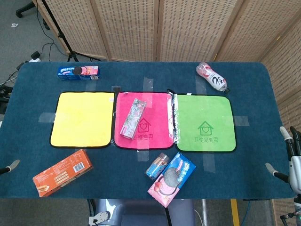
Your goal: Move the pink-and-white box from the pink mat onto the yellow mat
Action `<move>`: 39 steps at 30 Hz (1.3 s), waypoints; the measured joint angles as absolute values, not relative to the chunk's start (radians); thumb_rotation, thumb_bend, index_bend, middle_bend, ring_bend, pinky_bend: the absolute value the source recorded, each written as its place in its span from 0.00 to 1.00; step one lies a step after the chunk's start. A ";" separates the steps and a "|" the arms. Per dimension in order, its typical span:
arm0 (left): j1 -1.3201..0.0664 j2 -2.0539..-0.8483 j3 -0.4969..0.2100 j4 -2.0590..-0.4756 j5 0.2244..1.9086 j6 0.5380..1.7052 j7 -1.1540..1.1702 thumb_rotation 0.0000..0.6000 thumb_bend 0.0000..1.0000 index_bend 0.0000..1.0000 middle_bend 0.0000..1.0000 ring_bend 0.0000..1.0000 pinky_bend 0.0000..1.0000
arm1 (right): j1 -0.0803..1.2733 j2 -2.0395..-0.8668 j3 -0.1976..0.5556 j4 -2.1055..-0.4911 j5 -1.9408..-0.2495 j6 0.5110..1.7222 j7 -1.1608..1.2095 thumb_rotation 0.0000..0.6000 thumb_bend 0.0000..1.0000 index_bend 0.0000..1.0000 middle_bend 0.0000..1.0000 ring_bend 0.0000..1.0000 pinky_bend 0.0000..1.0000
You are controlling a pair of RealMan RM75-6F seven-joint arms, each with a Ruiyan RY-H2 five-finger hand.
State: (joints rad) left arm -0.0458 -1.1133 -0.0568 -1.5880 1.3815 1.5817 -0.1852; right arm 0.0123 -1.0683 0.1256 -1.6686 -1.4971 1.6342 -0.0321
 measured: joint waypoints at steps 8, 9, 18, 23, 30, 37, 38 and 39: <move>-0.024 -1.103 -0.061 -1.598 1.401 1.604 -0.199 1.00 0.00 0.00 0.00 0.00 0.00 | 0.010 -1.064 0.127 -1.672 -1.496 1.634 -0.027 1.00 0.00 0.00 0.00 0.00 0.00; -0.023 -1.103 -0.061 -1.598 1.404 1.604 -0.200 1.00 0.00 0.00 0.00 0.00 0.00 | 0.010 -1.065 0.127 -1.671 -1.497 1.636 -0.027 1.00 0.00 0.00 0.00 0.00 0.00; -0.030 -1.102 -0.068 -1.599 1.409 1.586 -0.182 1.00 0.00 0.00 0.00 0.00 0.00 | 0.005 -1.063 0.132 -1.675 -1.497 1.647 -0.019 1.00 0.00 0.00 0.00 0.00 0.00; -0.082 -1.090 -0.083 -1.616 1.439 1.542 -0.117 1.00 0.17 0.00 0.00 0.00 0.00 | 0.006 -1.062 0.132 -1.675 -1.493 1.640 -0.019 1.00 0.00 0.00 0.00 0.00 0.00; -0.261 -1.064 -0.109 -1.660 1.537 1.347 -0.035 1.00 0.89 0.00 0.00 0.00 0.00 | 0.008 -1.059 0.138 -1.677 -1.480 1.634 -0.015 1.00 0.00 0.00 0.00 0.00 0.00; -0.496 -1.134 -0.156 -1.644 1.641 1.146 0.097 1.00 1.00 0.00 0.00 0.00 0.00 | 0.012 -1.056 0.146 -1.670 -1.455 1.615 0.001 1.00 0.00 0.00 0.00 0.00 0.00; -0.520 -1.156 -0.163 -1.636 1.645 1.124 0.124 1.00 1.00 0.01 0.00 0.00 0.00 | 0.014 -1.055 0.147 -1.669 -1.451 1.610 0.005 1.00 0.00 0.00 0.00 0.00 0.00; -0.543 -1.180 -0.170 -1.628 1.646 1.103 0.153 1.00 1.00 0.01 0.00 0.00 0.00 | 0.016 -1.053 0.149 -1.667 -1.446 1.603 0.011 1.00 0.00 0.00 0.00 0.00 0.00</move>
State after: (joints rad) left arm -0.5433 -1.1803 -0.1701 -1.6278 1.6457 1.1033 0.1532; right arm 0.0157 -1.0535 0.1493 -1.6666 -1.4457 1.6033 0.0113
